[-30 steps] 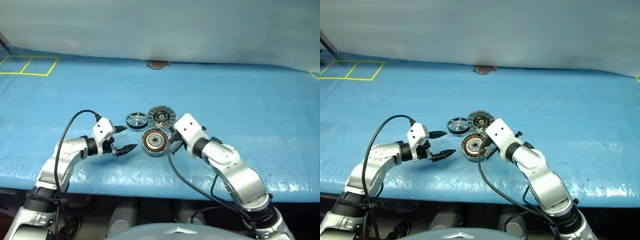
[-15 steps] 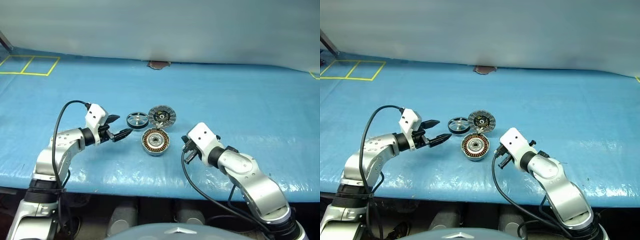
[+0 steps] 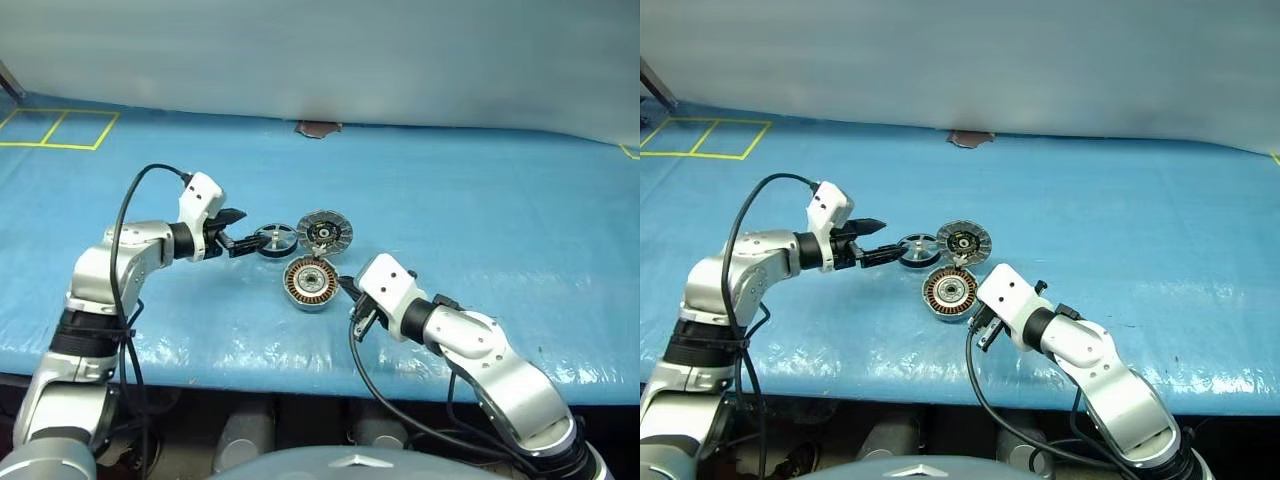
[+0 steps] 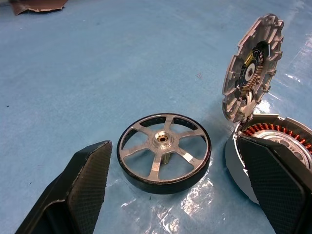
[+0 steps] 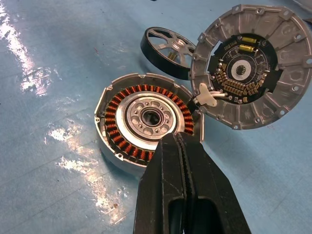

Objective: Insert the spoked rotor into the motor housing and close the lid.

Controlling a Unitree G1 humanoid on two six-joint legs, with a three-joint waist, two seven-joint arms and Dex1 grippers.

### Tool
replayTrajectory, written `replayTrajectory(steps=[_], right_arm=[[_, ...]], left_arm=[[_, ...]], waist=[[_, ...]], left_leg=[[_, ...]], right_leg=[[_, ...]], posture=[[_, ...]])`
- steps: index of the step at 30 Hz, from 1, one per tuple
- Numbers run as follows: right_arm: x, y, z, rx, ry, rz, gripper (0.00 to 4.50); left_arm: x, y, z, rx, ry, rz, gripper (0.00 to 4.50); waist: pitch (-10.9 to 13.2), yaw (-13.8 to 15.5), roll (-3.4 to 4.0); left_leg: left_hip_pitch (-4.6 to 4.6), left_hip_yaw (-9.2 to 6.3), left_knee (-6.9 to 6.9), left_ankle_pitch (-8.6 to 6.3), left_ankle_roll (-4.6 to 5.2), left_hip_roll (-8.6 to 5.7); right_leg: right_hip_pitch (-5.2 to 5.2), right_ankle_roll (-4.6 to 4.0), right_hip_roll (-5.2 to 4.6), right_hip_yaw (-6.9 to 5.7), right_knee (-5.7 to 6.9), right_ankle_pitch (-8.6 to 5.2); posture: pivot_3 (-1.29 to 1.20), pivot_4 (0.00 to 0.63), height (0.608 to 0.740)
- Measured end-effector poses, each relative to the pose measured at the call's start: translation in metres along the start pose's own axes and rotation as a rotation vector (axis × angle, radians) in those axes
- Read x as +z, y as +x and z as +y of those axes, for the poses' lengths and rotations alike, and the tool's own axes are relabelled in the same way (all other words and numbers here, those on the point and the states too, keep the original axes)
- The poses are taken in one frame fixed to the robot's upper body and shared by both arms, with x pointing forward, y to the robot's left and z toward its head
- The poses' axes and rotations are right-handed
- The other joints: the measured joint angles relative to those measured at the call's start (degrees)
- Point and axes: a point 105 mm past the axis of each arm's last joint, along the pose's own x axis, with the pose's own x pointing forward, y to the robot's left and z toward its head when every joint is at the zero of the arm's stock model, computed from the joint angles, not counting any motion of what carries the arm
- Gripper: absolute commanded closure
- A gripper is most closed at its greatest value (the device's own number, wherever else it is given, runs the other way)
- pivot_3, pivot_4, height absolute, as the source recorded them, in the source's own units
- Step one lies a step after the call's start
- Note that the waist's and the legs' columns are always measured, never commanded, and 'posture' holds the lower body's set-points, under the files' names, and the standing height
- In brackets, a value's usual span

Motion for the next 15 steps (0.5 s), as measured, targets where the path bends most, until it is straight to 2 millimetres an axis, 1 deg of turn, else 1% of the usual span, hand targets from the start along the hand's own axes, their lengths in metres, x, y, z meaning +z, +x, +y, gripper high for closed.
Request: replayTrajectory(steps=[3, 6, 9, 14, 15], right_arm=[[0.003, 0.001, 0.001, 0.005, -0.017, -0.014, 4.47], [0.006, 0.003, 0.003, 0.018, -0.029, -0.03, 4.47], [0.008, 0.005, 0.006, 0.029, -0.034, -0.035, 4.47], [0.012, 0.006, 0.008, 0.047, -0.036, -0.056, 4.47], [0.013, 0.007, 0.01, 0.059, -0.038, -0.063, 4.11]], left_arm=[[-0.001, 0.003, 0.002, -0.043, 0.1, 0.076, 0.0], [-0.007, 0.009, -0.001, -0.121, 0.171, 0.14, 0.0], [-0.01, 0.013, 0.003, -0.158, 0.201, 0.187, 0.0], [-0.004, 0.02, 0.013, -0.181, 0.214, 0.198, 0.0], [-0.002, 0.021, 0.014, -0.189, 0.22, 0.193, 0.0]], waist=[[0.04, -0.04, -0.01], [0.08, 0.04, -0.02], [0.14, 0.02, -0.09], [0.16, -0.01, -0.12], [0.16, -0.02, -0.13]], left_leg=[[0.0, 0.02, -0.01, 0.0, 0.0, 0.0], [-0.03, 0.02, -0.01, 0.0, 0.0, -0.01], [-0.06, 0.01, 0.0, 0.0, 0.0, 0.0], [-0.1, -0.01, 0.02, 0.01, 0.01, -0.01], [-0.1, -0.01, 0.02, 0.01, 0.02, -0.01]], right_leg=[[-0.02, -0.01, 0.0, 0.01, 0.0, 0.0], [-0.03, -0.01, 0.0, 0.01, -0.01, 0.0], [-0.06, 0.0, 0.01, 0.01, 0.0, 0.0], [-0.06, 0.03, 0.02, 0.0, 0.0, 0.02], [-0.06, 0.04, 0.02, 0.0, 0.0, 0.02]], posture=[[0.0, 0.15, 0.74], [0.0, 0.15, 0.74], [0.0, 0.15, 0.74], [0.0, 0.15, 0.74], [0.0, 0.15, 0.74]])
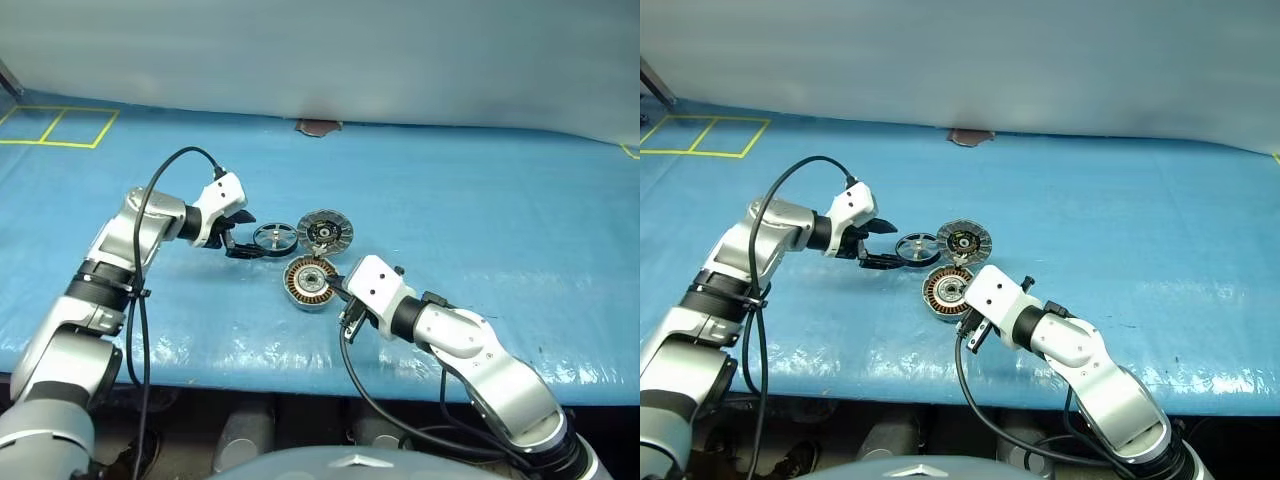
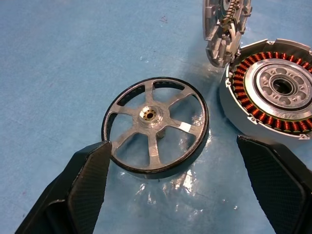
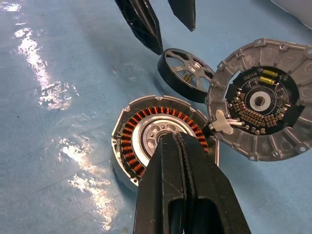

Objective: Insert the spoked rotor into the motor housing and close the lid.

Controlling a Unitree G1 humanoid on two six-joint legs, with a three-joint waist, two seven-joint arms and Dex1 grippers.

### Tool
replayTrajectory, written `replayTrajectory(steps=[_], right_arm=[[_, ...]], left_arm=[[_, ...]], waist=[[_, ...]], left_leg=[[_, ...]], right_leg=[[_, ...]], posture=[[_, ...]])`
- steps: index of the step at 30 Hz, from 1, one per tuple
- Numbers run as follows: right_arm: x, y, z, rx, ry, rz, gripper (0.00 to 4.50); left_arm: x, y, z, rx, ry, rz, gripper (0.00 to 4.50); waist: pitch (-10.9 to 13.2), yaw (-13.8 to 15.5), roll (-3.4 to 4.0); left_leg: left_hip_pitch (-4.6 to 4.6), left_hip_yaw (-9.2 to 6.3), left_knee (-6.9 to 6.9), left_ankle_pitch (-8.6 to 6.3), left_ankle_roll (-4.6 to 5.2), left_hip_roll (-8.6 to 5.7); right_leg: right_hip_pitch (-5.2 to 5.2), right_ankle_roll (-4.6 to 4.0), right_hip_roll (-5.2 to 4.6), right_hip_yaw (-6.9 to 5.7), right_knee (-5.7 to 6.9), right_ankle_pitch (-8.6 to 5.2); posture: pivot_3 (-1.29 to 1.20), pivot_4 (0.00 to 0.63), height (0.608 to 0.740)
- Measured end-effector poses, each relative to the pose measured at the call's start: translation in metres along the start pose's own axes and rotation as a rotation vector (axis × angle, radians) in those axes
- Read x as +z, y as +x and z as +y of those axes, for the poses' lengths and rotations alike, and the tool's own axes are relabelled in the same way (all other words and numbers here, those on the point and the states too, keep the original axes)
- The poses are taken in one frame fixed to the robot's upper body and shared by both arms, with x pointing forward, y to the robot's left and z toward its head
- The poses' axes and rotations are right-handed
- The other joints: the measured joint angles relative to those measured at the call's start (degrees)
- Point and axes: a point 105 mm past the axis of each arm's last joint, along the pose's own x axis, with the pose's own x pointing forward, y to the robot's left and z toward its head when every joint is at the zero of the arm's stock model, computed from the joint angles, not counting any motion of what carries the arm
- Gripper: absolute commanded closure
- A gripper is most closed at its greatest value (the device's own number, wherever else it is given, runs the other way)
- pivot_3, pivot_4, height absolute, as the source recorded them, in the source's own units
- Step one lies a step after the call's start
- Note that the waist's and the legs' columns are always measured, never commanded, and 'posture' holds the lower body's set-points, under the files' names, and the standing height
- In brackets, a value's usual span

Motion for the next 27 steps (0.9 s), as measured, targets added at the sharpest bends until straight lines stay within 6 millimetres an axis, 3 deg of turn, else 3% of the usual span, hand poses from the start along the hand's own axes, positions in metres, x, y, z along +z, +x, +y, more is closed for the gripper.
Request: replayTrajectory(steps=[5, 12, 15, 20, 27], right_arm=[[-0.001, 0.004, 0.004, 0.018, 0.005, -0.001, 2.68], [0.002, 0.007, -0.005, -0.067, -0.025, -0.02, 2.68], [-0.001, 0.009, -0.007, -0.085, -0.024, -0.01, 2.64], [0.0, 0.012, -0.005, -0.096, -0.012, -0.027, 2.64], [0.003, 0.015, -0.006, -0.122, -0.014, -0.047, 2.64]], left_arm=[[0.004, 0.004, 0.009, -0.013, 0.025, 0.005, 0.0], [0.002, 0.012, 0.016, -0.043, -0.013, 0.04, 0.0], [0.005, 0.015, 0.018, -0.057, -0.025, 0.05, 0.59], [0.009, 0.013, 0.02, -0.073, -0.031, 0.071, 0.59], [0.0, 0.014, 0.016, -0.128, -0.111, 0.174, 0.59]], waist=[[0.01, -0.22, -0.02], [0.01, -0.46, -0.02], [0.04, -0.43, -0.08], [0.05, -0.54, -0.08], [0.06, -0.54, -0.1]], left_leg=[[-0.01, -0.01, 0.04, 0.0, 0.01, -0.01], [-0.02, -0.01, 0.09, 0.01, 0.02, -0.04], [-0.05, -0.04, 0.13, 0.01, 0.02, -0.04], [-0.04, -0.04, 0.18, 0.01, 0.02, -0.04], [-0.11, -0.1, 0.37, 0.01, 0.03, -0.04]], right_leg=[[0.0, 0.04, 0.0, 0.01, 0.03, 0.0], [0.01, 0.08, 0.01, 0.01, 0.05, 0.03], [0.01, 0.1, 0.03, 0.0, 0.08, 0.03], [0.02, 0.11, 0.03, 0.01, 0.1, 0.04], [0.05, 0.17, 0.1, 0.01, 0.17, 0.07]], posture=[[0.0, 0.15, 0.74], [0.0, 0.15, 0.74], [0.0, 0.15, 0.74], [0.0, 0.15, 0.74], [0.0, 0.15, 0.74]])
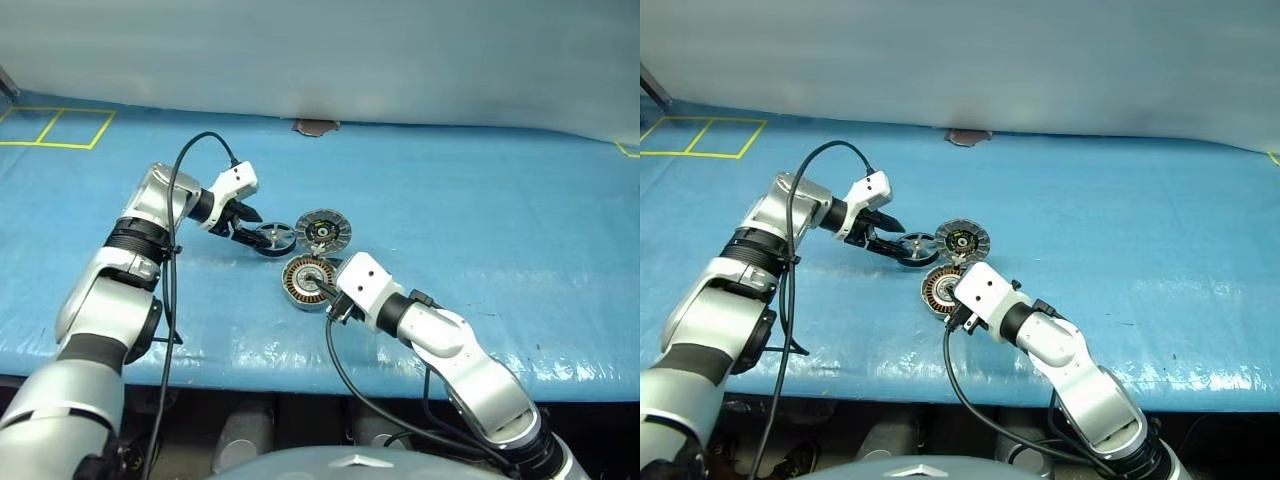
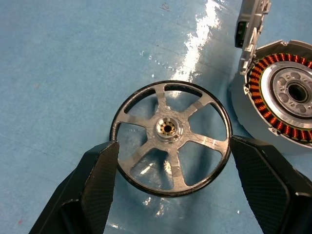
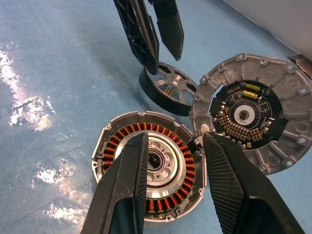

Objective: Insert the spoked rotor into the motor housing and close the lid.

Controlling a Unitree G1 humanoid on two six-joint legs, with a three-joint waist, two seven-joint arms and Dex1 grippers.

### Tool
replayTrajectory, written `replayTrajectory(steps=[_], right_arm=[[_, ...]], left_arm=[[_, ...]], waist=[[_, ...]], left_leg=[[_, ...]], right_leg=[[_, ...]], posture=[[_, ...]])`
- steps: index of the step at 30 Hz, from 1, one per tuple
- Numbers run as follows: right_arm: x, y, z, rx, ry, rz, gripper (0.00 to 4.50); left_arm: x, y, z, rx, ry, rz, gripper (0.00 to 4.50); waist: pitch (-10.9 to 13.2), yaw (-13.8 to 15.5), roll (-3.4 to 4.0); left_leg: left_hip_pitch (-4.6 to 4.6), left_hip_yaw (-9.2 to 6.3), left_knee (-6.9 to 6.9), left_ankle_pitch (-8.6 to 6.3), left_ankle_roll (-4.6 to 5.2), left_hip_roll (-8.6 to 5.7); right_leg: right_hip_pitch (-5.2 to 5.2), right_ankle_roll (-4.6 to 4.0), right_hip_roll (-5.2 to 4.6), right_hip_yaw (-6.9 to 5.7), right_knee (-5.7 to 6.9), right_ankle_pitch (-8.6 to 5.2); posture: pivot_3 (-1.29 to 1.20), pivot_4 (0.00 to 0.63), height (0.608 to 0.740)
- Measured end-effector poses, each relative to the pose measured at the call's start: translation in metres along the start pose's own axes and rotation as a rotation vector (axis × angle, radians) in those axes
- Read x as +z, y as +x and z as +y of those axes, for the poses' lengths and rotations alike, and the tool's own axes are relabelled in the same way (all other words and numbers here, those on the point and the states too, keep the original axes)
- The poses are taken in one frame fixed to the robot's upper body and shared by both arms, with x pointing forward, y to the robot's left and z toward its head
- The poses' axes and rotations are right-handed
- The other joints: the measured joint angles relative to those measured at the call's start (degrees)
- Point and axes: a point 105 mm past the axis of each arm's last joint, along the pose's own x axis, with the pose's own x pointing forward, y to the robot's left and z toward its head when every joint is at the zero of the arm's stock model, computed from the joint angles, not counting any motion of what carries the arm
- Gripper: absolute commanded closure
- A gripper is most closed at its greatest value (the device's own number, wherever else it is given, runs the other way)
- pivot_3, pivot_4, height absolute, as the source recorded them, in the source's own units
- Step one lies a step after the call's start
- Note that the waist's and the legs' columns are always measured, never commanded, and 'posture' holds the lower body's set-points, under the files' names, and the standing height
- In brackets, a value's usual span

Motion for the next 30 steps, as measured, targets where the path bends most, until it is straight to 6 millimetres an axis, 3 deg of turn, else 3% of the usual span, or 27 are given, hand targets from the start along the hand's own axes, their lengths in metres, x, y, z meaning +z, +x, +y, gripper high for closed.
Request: replayTrajectory(steps=[20, 30], right_arm=[[-0.003, 0.01, 0.0, -0.026, 0.005, -0.007, 2.64], [-0.013, 0.004, 0.001, -0.013, 0.02, 0.029, 2.64]], left_arm=[[0.04, -0.007, 0.008, 0.026, -0.049, 0.089, 0.59], [0.031, -0.011, 0.005, -0.006, -0.026, 0.193, 0.59]], waist=[[0.15, -0.11, -0.04], [0.19, -0.16, -0.04]], left_leg=[[-0.23, -0.07, 0.49, -0.05, 0.09, -0.05], [-0.36, -0.08, 0.56, -0.06, 0.1, -0.07]], right_leg=[[0.0, 0.19, 0.03, 0.0, 0.07, 0.11], [-0.08, 0.23, 0.03, 0.01, 0.08, 0.13]], posture=[[0.0, 0.15, 0.74], [0.0, 0.15, 0.74]])
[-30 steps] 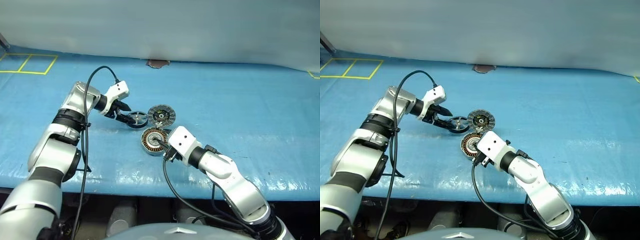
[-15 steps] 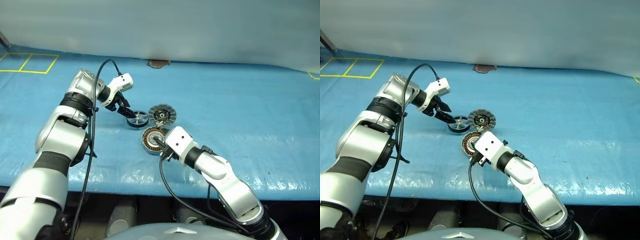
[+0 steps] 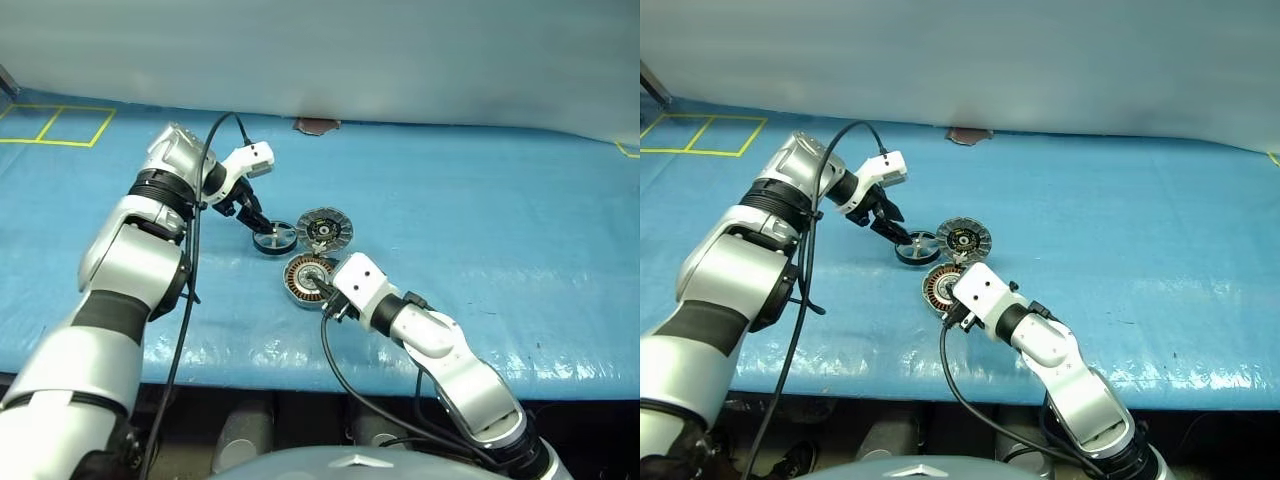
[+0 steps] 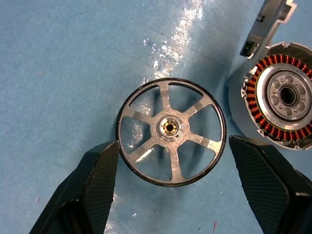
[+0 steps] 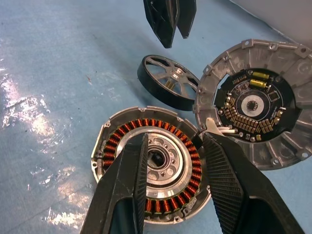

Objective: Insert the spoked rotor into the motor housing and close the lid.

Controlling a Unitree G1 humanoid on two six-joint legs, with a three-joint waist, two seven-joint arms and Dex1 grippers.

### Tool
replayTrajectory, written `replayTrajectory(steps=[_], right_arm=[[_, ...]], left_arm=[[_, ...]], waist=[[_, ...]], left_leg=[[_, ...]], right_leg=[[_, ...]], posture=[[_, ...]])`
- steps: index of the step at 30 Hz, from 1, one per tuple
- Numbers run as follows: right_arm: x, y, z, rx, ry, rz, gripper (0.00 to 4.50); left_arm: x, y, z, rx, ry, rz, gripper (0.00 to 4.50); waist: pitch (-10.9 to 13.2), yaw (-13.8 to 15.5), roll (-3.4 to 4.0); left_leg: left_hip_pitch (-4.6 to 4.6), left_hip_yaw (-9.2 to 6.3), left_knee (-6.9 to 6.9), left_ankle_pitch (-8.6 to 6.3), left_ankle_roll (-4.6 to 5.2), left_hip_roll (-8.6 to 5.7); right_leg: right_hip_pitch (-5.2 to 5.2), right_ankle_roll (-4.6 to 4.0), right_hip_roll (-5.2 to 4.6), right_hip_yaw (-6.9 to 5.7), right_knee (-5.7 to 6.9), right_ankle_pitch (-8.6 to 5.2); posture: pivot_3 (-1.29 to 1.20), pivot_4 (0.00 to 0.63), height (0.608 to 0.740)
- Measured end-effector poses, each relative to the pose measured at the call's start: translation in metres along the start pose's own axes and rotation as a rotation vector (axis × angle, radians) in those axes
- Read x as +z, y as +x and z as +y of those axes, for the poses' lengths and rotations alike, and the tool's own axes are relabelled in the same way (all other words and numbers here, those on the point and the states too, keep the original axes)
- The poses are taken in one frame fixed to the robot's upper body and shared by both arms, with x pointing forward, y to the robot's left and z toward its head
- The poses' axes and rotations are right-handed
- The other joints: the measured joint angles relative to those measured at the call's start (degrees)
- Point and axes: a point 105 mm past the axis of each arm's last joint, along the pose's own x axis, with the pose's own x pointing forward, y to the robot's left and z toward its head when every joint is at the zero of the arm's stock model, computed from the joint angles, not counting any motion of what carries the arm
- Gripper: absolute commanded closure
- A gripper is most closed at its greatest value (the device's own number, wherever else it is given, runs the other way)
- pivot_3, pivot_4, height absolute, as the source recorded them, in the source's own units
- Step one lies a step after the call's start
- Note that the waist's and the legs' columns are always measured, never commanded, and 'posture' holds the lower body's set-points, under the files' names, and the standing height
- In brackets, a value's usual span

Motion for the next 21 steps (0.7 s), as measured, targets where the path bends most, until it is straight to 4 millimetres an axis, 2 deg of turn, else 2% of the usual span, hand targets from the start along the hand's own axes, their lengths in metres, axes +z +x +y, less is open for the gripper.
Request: replayTrajectory(steps=[6, 16, 21], right_arm=[[-0.001, -0.001, -0.003, -0.001, -0.003, 0.003, 2.64], [0.001, 0.0, -0.002, 0.003, 0.003, -0.004, 2.64], [0.001, -0.001, -0.002, -0.002, 0.005, -0.002, 2.64]], left_arm=[[-0.004, 0.001, 0.001, 0.012, 0.048, 0.068, 0.59], [0.0, 0.02, -0.007, -0.022, 0.099, 0.086, 0.59], [-0.001, 0.021, -0.004, 0.004, 0.129, 0.104, 0.59]], waist=[[0.01, 0.04, 0.0], [0.01, 0.04, -0.01], [0.01, -0.02, -0.01]], left_leg=[[-0.01, -0.01, 0.02, 0.0, 0.0, 0.0], [-0.04, -0.03, 0.07, 0.0, 0.0, -0.01], [-0.04, -0.03, 0.1, 0.0, 0.0, -0.01]], right_leg=[[0.0, 0.0, 0.0, 0.0, 0.03, 0.0], [-0.02, 0.01, 0.0, 0.0, 0.07, 0.01], [-0.03, 0.01, 0.0, 0.0, 0.11, 0.01]], posture=[[0.0, 0.15, 0.74], [0.0, 0.15, 0.74], [0.0, 0.15, 0.74]])
